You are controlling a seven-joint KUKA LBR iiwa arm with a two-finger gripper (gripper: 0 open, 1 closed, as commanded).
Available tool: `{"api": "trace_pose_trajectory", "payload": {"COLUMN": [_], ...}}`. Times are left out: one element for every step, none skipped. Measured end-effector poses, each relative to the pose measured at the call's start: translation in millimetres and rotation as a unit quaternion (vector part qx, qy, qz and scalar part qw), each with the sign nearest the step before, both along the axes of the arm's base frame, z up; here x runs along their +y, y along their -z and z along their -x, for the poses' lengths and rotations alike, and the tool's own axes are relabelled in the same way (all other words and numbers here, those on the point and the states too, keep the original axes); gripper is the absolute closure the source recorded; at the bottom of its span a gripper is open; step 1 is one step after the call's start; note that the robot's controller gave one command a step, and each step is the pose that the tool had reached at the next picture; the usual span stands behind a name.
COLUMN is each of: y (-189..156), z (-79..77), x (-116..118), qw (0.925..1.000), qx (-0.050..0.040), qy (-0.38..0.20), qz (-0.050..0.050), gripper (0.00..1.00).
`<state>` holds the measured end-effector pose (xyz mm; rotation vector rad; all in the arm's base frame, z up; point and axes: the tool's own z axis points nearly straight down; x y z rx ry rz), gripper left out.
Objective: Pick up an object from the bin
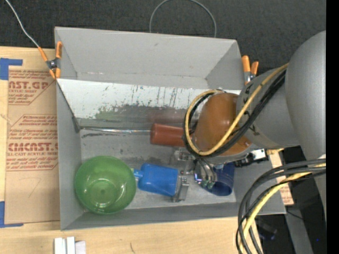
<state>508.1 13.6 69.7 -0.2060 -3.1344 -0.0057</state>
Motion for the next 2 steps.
{"api": "trace_pose_trajectory", "payload": {"y": [-1.4,-1.4], "z": [-17.8,-17.8], "x": [30.5,30.5], "qw": [0.9987,0.9987], "qx": [0.0007,0.0007], "qy": [0.052,0.052], "qz": [0.000,0.000], "gripper": [1.00,1.00]}}
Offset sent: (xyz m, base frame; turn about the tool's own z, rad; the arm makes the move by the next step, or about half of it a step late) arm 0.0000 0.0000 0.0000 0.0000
